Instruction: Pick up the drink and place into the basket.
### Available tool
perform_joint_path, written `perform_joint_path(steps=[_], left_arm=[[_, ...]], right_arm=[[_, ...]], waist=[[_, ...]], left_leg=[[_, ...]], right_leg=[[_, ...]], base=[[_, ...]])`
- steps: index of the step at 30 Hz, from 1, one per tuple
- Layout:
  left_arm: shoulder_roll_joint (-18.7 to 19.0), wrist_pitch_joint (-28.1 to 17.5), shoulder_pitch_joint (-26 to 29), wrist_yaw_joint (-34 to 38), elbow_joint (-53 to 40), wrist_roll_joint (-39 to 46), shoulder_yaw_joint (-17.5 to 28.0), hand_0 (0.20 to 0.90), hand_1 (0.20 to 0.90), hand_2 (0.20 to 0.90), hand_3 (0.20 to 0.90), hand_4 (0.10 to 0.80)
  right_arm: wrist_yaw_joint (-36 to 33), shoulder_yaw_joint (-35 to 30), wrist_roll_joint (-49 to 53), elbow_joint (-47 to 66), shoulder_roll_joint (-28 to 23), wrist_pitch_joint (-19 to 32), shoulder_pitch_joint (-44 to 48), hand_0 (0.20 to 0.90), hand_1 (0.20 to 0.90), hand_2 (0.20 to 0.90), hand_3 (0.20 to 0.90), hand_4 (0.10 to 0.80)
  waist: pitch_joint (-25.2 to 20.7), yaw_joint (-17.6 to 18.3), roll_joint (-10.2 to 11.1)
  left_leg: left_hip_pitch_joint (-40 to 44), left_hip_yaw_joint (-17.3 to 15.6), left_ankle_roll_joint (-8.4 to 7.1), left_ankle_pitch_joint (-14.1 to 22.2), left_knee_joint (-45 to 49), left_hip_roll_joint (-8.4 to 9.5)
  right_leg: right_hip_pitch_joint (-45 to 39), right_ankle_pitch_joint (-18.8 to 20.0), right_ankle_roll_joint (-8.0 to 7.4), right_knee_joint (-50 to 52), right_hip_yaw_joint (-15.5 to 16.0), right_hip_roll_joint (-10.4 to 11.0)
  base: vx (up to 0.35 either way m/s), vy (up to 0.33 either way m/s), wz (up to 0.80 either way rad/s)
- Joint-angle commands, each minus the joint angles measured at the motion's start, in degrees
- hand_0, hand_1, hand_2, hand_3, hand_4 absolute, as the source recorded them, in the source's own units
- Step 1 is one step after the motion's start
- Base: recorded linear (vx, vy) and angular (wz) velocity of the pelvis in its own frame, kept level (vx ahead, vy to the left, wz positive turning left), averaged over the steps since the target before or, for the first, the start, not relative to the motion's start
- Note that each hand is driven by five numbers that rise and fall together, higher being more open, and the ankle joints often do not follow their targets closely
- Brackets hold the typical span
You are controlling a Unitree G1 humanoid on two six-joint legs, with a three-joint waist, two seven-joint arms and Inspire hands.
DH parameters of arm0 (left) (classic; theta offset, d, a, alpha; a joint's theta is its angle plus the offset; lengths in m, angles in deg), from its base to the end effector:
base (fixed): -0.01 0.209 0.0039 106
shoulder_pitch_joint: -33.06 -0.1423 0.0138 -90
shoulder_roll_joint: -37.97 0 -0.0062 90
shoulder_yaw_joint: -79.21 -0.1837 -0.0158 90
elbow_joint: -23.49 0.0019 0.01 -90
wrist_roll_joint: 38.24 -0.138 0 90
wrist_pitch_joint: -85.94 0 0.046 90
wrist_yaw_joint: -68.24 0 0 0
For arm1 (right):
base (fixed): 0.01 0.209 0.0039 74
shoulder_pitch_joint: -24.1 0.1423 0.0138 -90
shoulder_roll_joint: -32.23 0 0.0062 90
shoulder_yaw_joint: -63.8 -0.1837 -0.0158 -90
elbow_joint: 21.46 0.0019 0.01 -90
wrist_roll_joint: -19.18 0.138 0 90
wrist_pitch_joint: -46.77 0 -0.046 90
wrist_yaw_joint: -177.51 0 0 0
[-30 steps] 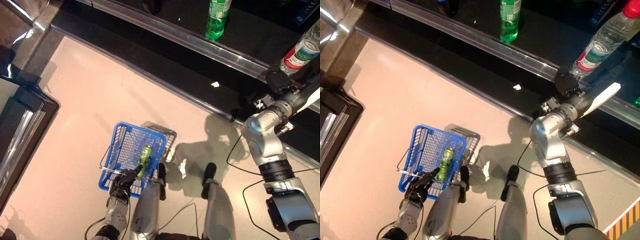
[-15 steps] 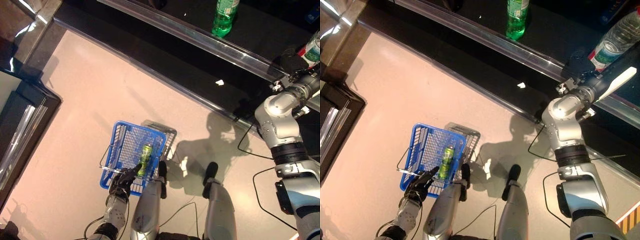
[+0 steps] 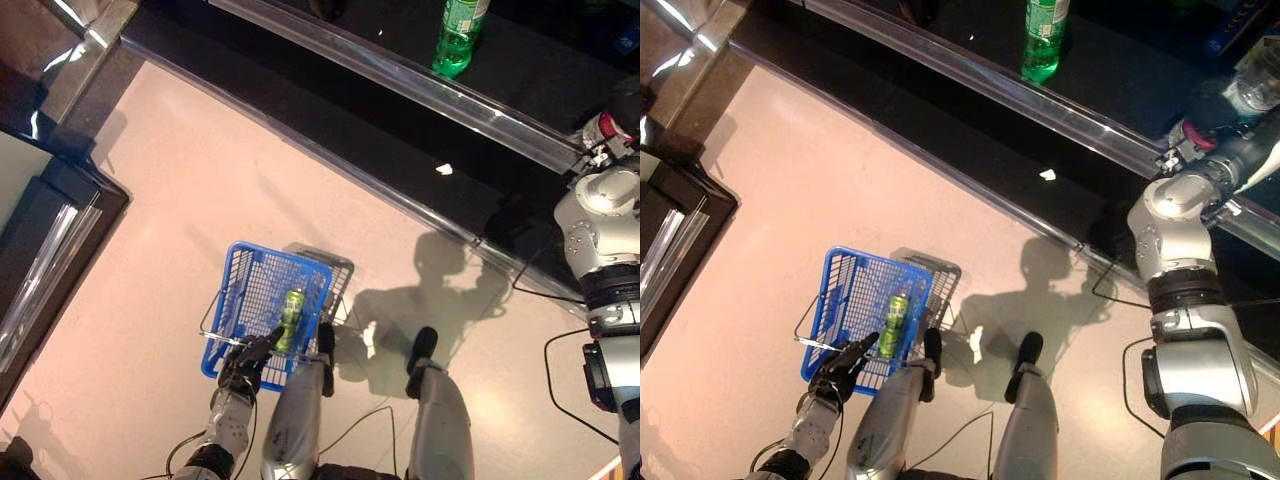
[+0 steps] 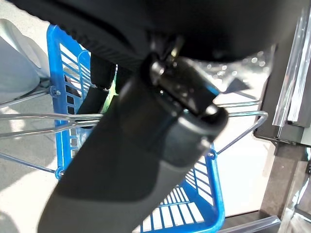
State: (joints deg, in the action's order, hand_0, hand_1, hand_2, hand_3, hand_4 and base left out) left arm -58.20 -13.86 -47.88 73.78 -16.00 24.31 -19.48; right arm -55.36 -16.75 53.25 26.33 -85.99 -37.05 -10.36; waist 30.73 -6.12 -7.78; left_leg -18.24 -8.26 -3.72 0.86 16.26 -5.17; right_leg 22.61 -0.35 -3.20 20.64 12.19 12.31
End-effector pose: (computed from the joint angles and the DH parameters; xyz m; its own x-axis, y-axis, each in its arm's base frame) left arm 0.1833 0.1858 -0.0668 0.7532 0.1973 -0.6275 -0.5772 0.6556 -0.4868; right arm 0.3299 -0.2795 0.2415 0.4136 -0.8529 0.3186 0.8347 0.4949 0.2414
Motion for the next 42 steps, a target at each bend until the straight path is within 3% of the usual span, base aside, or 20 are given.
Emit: perform_joint_path(steps=[1,13,18,20,29,37,42], left_arm=[[6.93,-1.16,-7.74,-0.81,-2.23,0.93,-2.94,0.300,0.300,0.300,0.200,0.100],[8.39,-4.32,-8.13,-2.54,-5.32,3.78,-1.01,0.300,0.300,0.300,0.200,0.100],[8.25,-5.91,-8.71,-3.96,-7.29,4.97,0.37,0.300,0.300,0.300,0.200,0.100],[8.26,-6.85,-9.16,-5.35,-8.91,4.61,0.83,0.300,0.300,0.300,0.200,0.100],[10.30,-12.00,-12.40,-5.50,-22.93,-1.89,1.02,0.300,0.300,0.300,0.200,0.100],[11.16,-11.00,-14.26,-6.51,-32.85,-4.51,1.20,0.300,0.300,0.300,0.200,0.100],[11.58,-9.23,-15.40,-8.90,-39.13,-4.97,0.79,0.300,0.300,0.300,0.200,0.100]], right_arm=[[0.87,3.18,-1.40,2.19,-9.62,4.49,8.51,0.300,0.300,0.300,0.200,0.100],[2.94,0.47,-1.90,7.05,-10.41,9.37,4.00,0.300,0.300,0.300,0.200,0.100],[5.25,-2.42,-4.47,15.29,-9.40,8.83,0.05,0.300,0.300,0.300,0.200,0.100],[6.54,-3.14,-7.32,20.57,-9.27,6.35,-1.77,0.300,0.300,0.300,0.200,0.100],[17.79,-6.49,-11.83,40.81,-6.13,3.23,-12.49,0.300,0.300,0.300,0.200,0.100],[30.66,-5.86,-9.77,53.99,-1.50,2.02,-21.36,0.300,0.300,0.300,0.200,0.100],[38.94,-1.82,-5.30,60.94,2.93,-0.17,-25.18,0.300,0.300,0.300,0.200,0.100]], waist=[[-0.94,-0.55,1.62],[-1.75,-0.33,2.91],[-2.60,0.16,3.42],[-3.19,0.42,3.59],[-6.19,0.90,4.84],[-9.64,0.67,5.83],[-11.36,-0.57,6.04]], left_leg=[[-5.03,2.01,-0.03,-0.03,6.38,0.88],[-4.06,1.92,-0.18,0.70,7.47,0.22],[-2.82,1.94,-0.80,0.00,7.79,-0.32],[-1.94,1.73,-1.07,-0.62,7.42,-0.58],[2.17,0.59,-1.68,-1.94,4.97,-1.48],[6.47,-0.05,-2.15,-3.44,1.29,-1.95],[8.19,0.68,-2.22,-4.02,-0.26,-1.58]], right_leg=[[-1.00,-3.83,0.44,3.08,2.63,0.26],[-2.32,-5.14,0.85,4.43,3.20,-0.50],[-4.26,-5.92,1.27,4.28,3.44,-1.09],[-5.48,-6.03,1.40,3.76,3.50,-1.34],[-10.84,-6.20,1.67,0.67,3.97,-2.53],[-16.92,-5.95,1.59,-3.44,4.62,-3.76],[-20.12,-5.74,1.57,-5.52,5.52,-4.17]], base=[[-0.031,-0.008,0.02],[-0.021,-0.007,0.03],[-0.014,0.004,0.02],[0.000,0.000,0.00],[0.001,0.003,0.00],[0.038,0.006,0.00],[0.033,0.001,0.06]])
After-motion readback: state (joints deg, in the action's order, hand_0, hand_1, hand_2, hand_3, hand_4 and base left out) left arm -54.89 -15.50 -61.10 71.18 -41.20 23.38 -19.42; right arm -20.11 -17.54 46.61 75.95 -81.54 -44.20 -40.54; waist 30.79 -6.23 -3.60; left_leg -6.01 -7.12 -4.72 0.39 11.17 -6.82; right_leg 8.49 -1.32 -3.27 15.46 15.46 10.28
